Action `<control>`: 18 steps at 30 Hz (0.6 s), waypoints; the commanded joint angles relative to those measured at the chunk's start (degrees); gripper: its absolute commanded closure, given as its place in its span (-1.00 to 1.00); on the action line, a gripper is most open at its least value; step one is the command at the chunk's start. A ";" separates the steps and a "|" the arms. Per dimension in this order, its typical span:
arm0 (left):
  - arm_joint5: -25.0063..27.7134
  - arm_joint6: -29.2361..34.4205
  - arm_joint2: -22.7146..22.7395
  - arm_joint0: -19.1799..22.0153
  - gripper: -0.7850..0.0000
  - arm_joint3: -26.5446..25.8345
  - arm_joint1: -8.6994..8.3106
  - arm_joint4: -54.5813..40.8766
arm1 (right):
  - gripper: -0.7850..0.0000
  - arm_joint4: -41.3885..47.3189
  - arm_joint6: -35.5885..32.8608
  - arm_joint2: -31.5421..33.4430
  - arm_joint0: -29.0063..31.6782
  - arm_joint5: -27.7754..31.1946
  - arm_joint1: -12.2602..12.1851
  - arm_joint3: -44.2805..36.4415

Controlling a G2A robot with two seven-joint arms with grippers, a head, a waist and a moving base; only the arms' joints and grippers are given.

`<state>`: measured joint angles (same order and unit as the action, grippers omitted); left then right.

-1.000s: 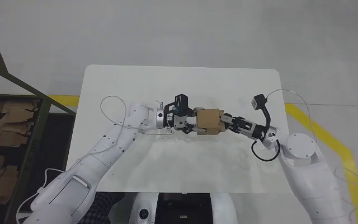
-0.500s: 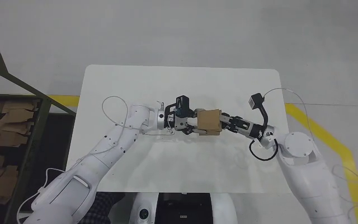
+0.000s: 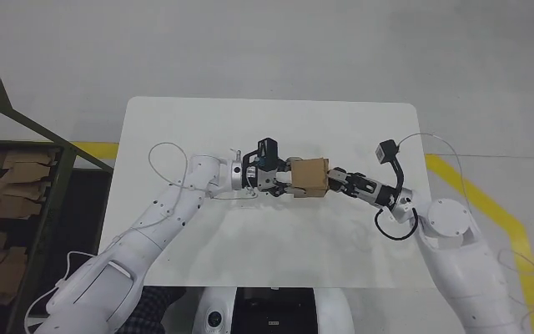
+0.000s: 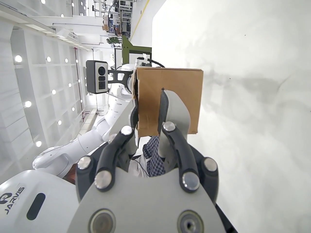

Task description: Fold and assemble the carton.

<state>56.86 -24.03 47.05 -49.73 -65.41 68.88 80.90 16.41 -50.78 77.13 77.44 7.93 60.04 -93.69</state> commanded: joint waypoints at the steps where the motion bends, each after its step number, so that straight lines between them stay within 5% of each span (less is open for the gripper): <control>1: -0.03 0.04 0.08 -0.10 -0.10 0.06 -0.02 0.06 | 0.62 0.26 0.20 0.30 0.27 0.19 -0.04 -0.06; 18: -0.01 0.83 0.44 -0.32 -0.10 -0.43 0.03 -0.36 | 1.00 0.88 -1.29 1.09 0.67 0.31 -0.36 -0.14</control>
<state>56.83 -23.23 47.50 -50.05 -65.81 68.89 80.57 17.29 -51.99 78.36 78.22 8.27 59.67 -93.90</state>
